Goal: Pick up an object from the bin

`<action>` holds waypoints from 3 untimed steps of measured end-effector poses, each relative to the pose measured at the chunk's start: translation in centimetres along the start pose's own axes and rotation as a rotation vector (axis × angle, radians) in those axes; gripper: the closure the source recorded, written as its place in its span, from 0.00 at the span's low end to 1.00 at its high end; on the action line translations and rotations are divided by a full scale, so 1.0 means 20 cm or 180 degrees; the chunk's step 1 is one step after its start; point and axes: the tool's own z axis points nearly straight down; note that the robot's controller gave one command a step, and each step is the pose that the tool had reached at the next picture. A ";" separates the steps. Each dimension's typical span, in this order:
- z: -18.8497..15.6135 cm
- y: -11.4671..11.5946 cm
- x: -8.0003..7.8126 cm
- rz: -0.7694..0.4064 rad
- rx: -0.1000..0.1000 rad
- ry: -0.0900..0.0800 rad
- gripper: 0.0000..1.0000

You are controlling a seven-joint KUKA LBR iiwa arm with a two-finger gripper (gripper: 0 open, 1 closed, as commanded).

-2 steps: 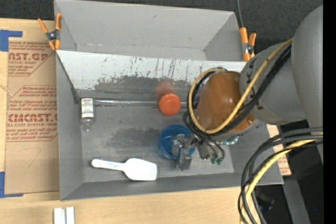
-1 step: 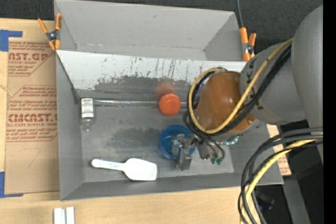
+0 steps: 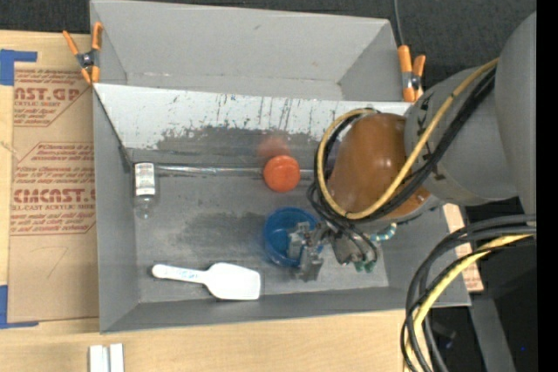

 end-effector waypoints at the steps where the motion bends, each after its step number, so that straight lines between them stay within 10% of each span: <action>1: -0.13 0.00 0.00 0.0000 0.0000 -0.0003 1.00; 3: -0.29 0.00 -0.01 0.0000 0.0003 -0.0026 1.00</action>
Offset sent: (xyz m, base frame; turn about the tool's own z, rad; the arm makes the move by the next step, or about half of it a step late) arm -0.0005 0.0000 0.0668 0.0000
